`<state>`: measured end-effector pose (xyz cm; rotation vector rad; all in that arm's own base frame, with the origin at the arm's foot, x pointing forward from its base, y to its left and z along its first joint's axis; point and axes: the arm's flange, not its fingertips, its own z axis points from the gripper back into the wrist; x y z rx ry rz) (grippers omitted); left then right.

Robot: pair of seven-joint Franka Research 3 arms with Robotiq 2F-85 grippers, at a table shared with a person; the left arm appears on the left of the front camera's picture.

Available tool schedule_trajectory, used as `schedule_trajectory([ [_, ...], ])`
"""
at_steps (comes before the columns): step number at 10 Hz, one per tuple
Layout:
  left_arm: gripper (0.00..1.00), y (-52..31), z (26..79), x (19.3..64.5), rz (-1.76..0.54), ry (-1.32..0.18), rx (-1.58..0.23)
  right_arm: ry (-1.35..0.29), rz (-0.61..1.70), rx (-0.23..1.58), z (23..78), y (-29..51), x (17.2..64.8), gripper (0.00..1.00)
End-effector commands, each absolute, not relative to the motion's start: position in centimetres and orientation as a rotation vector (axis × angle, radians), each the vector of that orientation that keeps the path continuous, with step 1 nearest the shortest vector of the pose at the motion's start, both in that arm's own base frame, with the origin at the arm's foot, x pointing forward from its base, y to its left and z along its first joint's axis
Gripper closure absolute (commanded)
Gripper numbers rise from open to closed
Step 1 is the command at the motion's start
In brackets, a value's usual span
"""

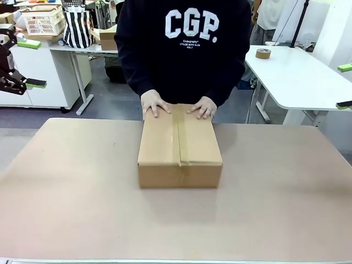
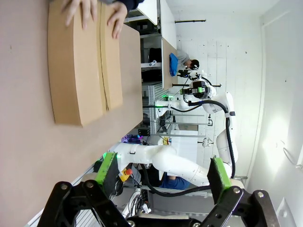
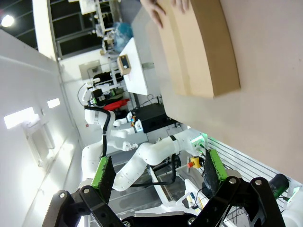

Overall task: Pack the gift set into the box.
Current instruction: Press and hold the closed box until the human finishes sealing it.

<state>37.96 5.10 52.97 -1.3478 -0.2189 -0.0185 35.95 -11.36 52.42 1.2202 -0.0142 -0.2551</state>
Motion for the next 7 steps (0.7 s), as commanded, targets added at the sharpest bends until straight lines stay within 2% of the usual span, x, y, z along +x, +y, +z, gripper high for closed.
schedule_trajectory([
  [1,0.0,5.26,52.9,37.78,-0.037,-0.215,-1.347,-0.026,-0.235,1.232,52.66,-11.38,35.99,0.0],
  [7,0.0,5.26,52.9,37.78,-0.037,-0.215,-1.347,-0.026,-0.235,1.232,52.66,-11.38,35.99,0.0],
])
